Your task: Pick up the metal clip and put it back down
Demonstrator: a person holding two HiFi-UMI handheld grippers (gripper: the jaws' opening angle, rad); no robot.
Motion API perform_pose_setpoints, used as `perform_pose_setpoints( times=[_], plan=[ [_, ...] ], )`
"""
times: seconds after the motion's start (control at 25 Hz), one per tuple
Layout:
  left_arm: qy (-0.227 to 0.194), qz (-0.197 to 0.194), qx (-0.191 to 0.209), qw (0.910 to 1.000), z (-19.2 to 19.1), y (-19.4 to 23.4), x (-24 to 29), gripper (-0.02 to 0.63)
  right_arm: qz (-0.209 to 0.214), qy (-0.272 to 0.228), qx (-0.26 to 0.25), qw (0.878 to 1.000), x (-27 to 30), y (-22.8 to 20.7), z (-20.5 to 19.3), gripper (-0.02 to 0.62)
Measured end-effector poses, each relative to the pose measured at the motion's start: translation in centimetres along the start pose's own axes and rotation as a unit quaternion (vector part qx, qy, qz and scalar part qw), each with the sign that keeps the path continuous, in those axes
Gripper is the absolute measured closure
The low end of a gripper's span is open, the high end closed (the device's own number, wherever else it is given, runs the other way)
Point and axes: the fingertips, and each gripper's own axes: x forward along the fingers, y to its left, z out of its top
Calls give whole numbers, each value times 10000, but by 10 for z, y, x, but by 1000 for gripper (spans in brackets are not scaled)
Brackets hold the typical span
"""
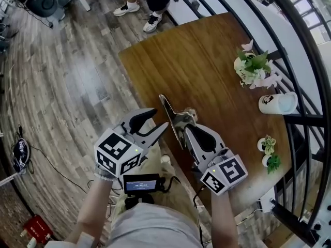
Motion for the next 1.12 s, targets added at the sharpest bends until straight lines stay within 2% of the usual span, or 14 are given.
perform_pose_setpoints(
  times=[0.6, 1.12],
  plan=[
    [-304, -331, 322, 9985, 39, -46, -11, 423, 216, -509, -265, 9981, -39, 25, 40, 548],
    [-586, -424, 941, 9929, 77, -76, -23, 423, 218, -954, -574, 9935, -67, 40, 76, 548]
  ],
)
